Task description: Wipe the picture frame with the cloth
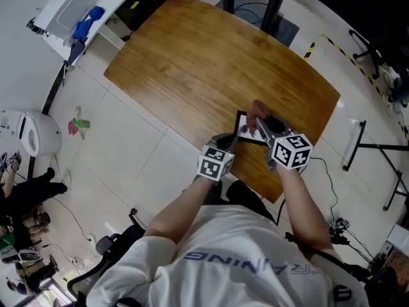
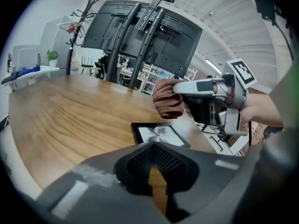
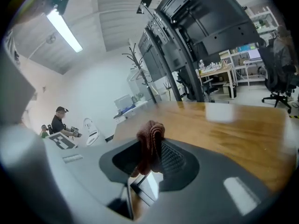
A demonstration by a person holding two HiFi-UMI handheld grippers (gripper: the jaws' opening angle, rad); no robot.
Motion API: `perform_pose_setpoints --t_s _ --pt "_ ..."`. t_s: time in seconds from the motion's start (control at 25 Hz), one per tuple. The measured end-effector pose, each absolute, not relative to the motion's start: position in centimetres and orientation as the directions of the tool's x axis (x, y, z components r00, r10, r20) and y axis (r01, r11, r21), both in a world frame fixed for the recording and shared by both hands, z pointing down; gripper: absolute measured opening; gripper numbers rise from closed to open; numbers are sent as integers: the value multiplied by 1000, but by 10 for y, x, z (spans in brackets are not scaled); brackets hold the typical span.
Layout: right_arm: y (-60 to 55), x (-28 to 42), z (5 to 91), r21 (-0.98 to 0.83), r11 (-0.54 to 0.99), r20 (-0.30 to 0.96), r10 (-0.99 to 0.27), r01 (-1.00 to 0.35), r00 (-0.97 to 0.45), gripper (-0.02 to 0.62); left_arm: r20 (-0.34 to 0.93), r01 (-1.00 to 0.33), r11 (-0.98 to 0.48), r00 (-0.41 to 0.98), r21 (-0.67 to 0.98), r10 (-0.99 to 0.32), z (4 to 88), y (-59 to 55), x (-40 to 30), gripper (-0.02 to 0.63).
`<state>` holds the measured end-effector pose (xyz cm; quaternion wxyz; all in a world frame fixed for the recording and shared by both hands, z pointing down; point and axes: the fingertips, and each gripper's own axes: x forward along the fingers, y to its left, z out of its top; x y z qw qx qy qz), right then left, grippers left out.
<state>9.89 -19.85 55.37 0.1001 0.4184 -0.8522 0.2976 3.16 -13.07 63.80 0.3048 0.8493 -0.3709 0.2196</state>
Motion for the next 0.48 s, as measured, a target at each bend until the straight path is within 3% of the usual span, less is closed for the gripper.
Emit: perform_pose_setpoints --t_s 0.48 --pt "-198 48 613 -473 470 539 -514 -745 -667 112 625 -743 -551 645 380 -440 665 -128 42 3"
